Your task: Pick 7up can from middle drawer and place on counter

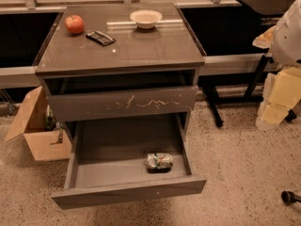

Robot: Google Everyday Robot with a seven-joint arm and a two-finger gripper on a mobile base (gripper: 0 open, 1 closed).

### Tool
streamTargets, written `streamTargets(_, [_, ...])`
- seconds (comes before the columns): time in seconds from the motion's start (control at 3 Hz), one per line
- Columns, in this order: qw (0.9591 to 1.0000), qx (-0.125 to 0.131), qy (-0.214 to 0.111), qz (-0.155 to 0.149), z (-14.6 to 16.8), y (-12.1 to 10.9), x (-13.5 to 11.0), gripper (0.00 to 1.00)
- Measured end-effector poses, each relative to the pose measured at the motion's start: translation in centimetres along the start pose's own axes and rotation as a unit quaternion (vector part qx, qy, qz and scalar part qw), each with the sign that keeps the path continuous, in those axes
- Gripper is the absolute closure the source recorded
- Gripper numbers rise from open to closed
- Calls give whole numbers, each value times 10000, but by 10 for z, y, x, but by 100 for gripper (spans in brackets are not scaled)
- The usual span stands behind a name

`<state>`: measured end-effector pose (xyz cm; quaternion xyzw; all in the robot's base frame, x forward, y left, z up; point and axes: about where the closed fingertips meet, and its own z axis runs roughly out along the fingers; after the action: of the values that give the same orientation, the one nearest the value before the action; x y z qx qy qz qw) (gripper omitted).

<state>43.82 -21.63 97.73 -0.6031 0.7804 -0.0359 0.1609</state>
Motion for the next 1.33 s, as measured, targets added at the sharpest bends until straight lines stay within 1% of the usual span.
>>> streamTargets(0.33, [10000, 0, 0, 0, 0, 0, 0, 0])
streamTargets(0.67, [9994, -107, -274, -163, 26, -1, -4, 0])
streamTargets(1.0, [9955, -370, -774, -399, 73, 2, -12, 0])
streamTargets(1.33, [9884, -612, -1261, -589, 119, 7, -19, 0])
